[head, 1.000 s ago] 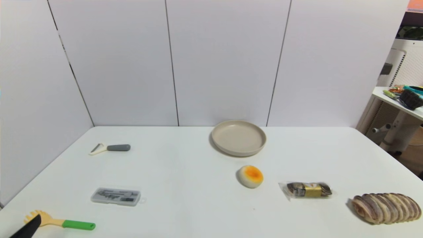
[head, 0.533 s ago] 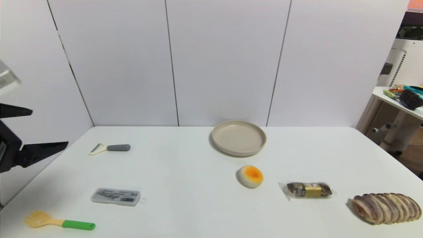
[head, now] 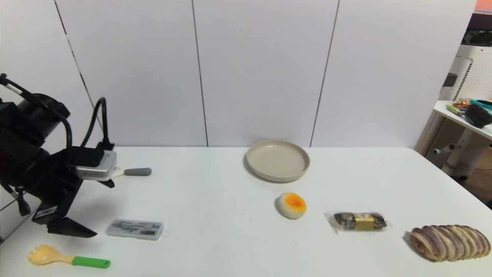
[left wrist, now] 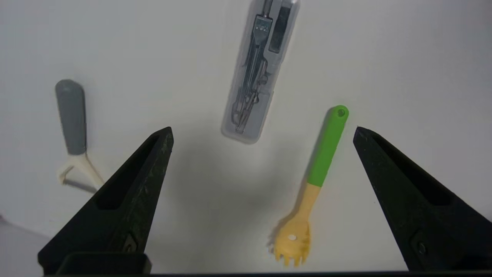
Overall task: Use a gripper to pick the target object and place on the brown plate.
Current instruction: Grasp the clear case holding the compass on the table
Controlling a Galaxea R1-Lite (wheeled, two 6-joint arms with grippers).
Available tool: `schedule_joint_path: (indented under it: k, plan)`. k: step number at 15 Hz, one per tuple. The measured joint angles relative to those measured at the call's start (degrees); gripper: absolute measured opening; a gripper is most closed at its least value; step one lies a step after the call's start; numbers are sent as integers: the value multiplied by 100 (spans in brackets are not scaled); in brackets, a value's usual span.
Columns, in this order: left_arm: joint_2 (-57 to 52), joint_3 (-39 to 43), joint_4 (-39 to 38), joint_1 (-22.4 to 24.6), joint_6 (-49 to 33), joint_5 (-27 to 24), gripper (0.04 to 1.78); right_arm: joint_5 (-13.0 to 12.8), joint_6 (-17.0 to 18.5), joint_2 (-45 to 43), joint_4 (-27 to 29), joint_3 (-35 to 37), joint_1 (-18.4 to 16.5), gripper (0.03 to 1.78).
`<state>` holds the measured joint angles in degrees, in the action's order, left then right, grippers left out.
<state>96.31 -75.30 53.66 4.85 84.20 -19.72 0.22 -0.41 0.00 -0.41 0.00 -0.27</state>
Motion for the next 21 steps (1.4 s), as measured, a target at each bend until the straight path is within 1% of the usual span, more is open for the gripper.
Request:
schedule_joint_path:
  k: [4,8,11,14,21]
  plan:
    - [844,-144,-215,-26,108,-12,169,2,0,0,0,0,0,169]
    - [1273,-155,-229,-67,100,2,169,2,0,0,1,0,0,169]
    - [1467,-135,-293,-150,89,21,169,0,0,0,1,0,0,169]
    - [1587,-41,-712,-304,66,18,169,2,0,0,1,0,0,169]
    - [1643,284,-725,-408,63,16,169,2,0,0,0,0,0,169]
